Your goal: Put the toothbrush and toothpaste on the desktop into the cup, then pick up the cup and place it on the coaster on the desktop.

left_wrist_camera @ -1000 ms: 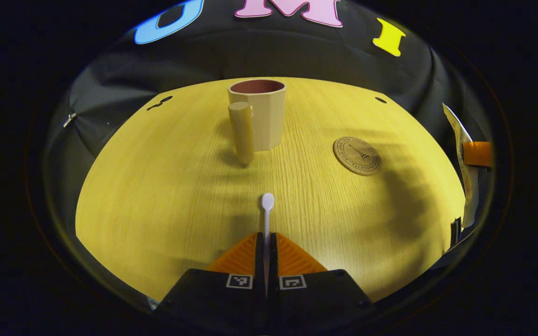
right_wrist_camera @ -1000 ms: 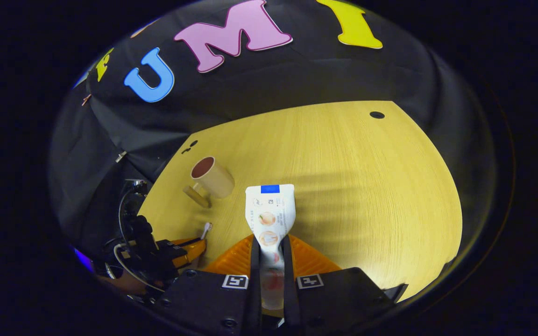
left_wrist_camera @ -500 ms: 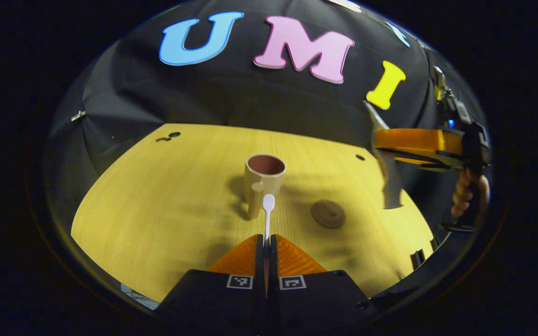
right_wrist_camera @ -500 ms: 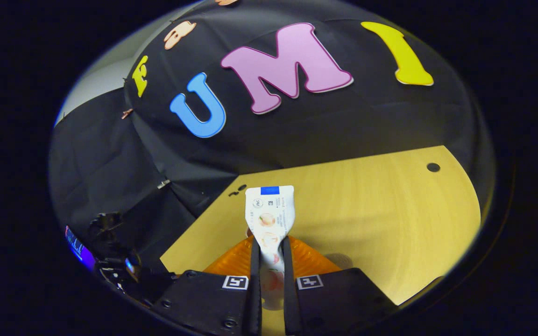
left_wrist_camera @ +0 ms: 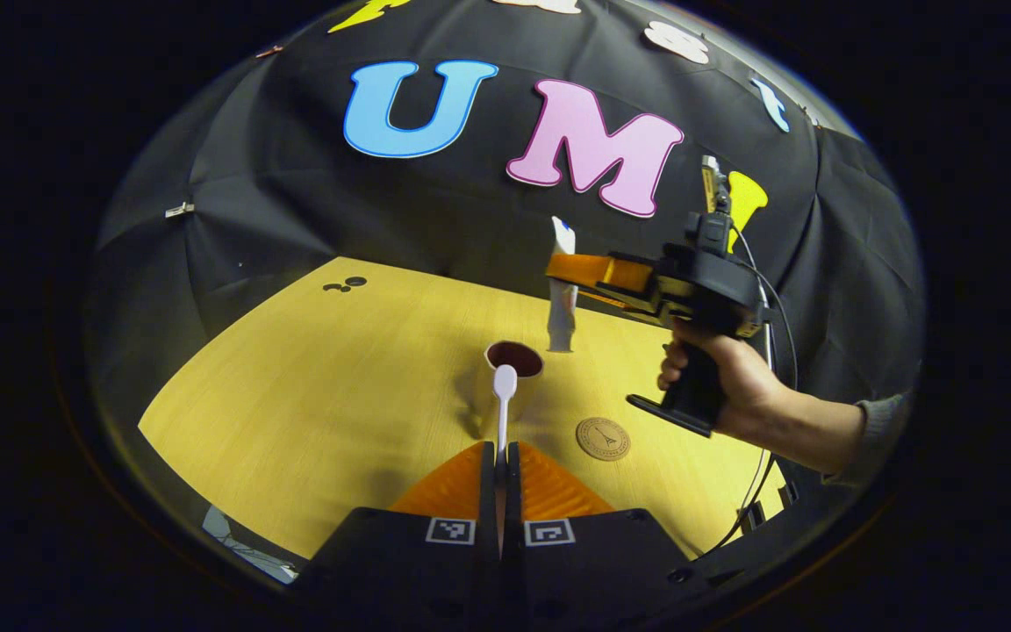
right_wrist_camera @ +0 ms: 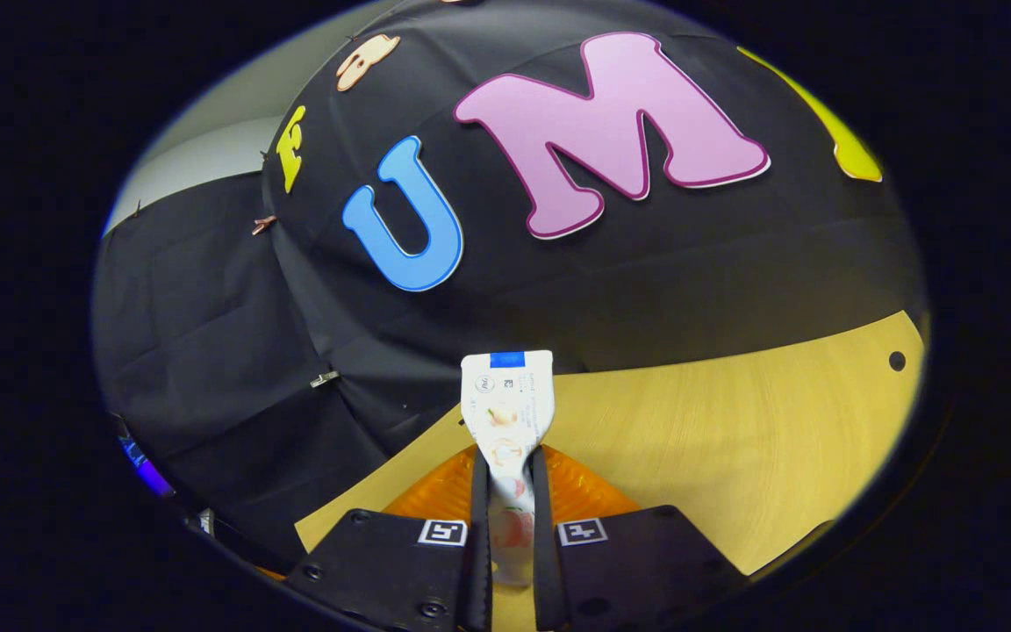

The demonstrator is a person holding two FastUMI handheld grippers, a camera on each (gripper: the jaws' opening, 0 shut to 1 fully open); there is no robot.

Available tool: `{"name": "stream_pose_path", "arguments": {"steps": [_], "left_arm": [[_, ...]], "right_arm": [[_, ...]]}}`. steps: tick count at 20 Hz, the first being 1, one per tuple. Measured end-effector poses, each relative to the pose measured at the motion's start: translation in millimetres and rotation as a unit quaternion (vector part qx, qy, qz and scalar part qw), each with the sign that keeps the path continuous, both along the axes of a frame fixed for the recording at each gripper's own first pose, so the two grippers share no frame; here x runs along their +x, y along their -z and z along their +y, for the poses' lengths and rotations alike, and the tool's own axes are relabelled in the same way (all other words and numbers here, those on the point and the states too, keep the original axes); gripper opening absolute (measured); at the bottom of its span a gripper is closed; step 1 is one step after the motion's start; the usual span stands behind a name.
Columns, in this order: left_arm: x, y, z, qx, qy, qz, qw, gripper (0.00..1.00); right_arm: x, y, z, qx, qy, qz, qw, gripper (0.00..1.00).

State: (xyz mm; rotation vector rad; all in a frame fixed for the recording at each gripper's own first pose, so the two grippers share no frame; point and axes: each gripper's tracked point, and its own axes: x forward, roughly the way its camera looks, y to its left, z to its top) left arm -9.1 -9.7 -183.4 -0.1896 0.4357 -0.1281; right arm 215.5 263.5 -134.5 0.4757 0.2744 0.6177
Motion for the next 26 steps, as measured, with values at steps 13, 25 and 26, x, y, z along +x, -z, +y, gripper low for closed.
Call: {"name": "stream_pose_path", "arguments": {"steps": [13, 25, 26], "left_arm": [[0, 7, 2, -0.011, -0.033, 0.010, 0.999, 0.06], [0, 4, 1, -0.013, -0.030, 0.012, 0.999, 0.06], [0, 4, 1, -0.016, -0.030, 0.011, 0.999, 0.06]], "right_arm": [[14, 63, 30, -0.094, -0.012, 0.000, 0.996, 0.27], [-17, 92, 22, -0.132, -0.042, 0.041, 0.990, 0.49], [-19, 88, 22, -0.129, -0.045, 0.037, 0.990, 0.43]]}}
